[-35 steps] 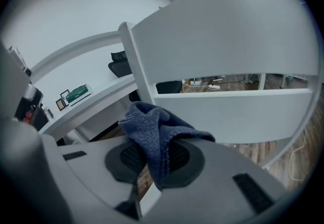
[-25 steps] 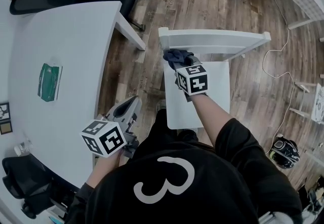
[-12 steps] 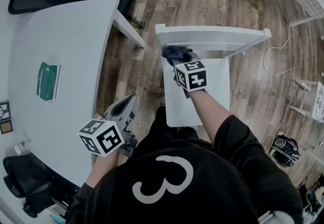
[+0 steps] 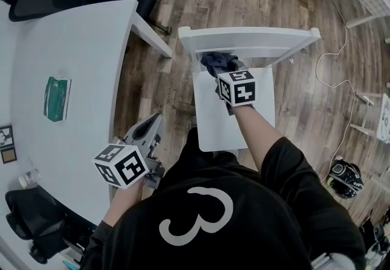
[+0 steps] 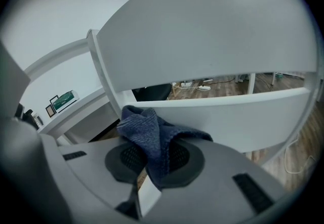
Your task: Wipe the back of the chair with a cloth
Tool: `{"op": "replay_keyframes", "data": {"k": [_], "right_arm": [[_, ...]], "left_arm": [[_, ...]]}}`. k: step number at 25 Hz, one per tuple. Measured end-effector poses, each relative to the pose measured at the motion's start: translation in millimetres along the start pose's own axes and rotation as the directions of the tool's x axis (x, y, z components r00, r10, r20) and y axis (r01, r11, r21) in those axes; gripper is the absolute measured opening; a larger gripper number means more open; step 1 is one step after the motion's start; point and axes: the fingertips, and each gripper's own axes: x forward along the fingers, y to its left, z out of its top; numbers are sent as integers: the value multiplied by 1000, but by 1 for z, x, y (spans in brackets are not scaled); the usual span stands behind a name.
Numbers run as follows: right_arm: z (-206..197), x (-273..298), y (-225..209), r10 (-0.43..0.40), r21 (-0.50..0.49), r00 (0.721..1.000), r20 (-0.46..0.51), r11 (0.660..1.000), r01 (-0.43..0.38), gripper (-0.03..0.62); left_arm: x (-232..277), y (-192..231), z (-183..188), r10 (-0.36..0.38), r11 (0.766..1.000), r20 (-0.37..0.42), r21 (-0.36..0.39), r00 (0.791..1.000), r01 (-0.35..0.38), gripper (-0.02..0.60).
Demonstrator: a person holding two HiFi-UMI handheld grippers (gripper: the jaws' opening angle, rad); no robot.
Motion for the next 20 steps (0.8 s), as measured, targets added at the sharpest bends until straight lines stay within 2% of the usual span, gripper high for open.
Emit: {"op": "replay_keyframes", "data": {"k": [14,20], "right_arm": [[-12,-47,-102,-158,82,987,8,984,157,54],[-13,-65,-135,-197,104,980,10,975,194,54]], "left_arm": [[7,-32,-8,-15,999,4,32,1000,15,14],[4,-40,-14,-6,999,7,33,1000,6,14]]}}
